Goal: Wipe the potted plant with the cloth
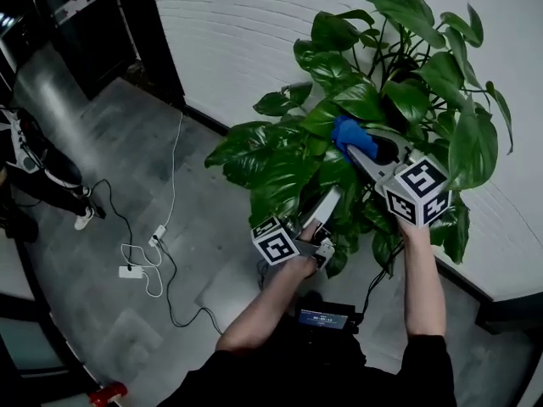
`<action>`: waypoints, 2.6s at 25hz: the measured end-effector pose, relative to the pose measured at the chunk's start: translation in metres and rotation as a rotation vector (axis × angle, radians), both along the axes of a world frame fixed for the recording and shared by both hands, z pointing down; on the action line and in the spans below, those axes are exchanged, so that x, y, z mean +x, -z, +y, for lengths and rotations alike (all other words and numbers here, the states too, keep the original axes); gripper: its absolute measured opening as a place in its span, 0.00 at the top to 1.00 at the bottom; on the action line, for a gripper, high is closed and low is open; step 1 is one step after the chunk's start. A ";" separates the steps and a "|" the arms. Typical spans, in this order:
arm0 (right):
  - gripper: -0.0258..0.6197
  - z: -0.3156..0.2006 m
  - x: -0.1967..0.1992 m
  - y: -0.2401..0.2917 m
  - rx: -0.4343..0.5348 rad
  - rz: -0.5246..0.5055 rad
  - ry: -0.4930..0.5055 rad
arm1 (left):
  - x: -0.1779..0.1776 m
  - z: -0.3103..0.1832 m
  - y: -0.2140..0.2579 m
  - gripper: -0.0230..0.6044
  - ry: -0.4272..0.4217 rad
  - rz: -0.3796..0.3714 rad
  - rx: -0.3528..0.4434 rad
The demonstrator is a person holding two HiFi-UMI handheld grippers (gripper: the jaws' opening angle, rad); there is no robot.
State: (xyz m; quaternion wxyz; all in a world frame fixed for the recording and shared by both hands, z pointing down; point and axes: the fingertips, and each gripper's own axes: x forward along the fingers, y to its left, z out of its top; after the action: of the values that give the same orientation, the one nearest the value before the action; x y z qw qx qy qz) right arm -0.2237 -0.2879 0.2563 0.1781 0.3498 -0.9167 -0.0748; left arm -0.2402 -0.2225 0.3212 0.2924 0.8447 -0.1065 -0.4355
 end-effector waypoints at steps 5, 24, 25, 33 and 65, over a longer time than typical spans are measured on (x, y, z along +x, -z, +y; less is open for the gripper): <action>0.82 0.034 -0.022 -0.019 -0.141 -0.016 0.134 | -0.005 -0.002 -0.003 0.91 0.014 -0.023 0.009; 0.82 0.061 -0.033 -0.011 -0.181 -0.044 0.236 | 0.000 0.006 -0.002 0.91 -0.016 -0.033 0.045; 0.82 0.060 -0.023 -0.003 -0.152 -0.080 0.209 | -0.001 0.005 -0.002 0.91 -0.024 -0.010 0.039; 0.82 0.023 0.089 0.029 0.151 -0.260 -0.187 | -0.008 0.004 0.003 0.89 -0.084 0.187 -0.031; 0.82 0.117 0.039 0.082 0.251 -0.224 0.127 | -0.027 0.008 0.024 0.52 -0.103 0.284 0.060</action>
State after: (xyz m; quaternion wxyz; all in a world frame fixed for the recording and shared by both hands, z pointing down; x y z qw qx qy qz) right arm -0.1851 -0.1707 0.1740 0.0246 0.3170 -0.9344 -0.1604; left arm -0.2671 -0.2149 0.2968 0.3013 0.7874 -0.0075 -0.5377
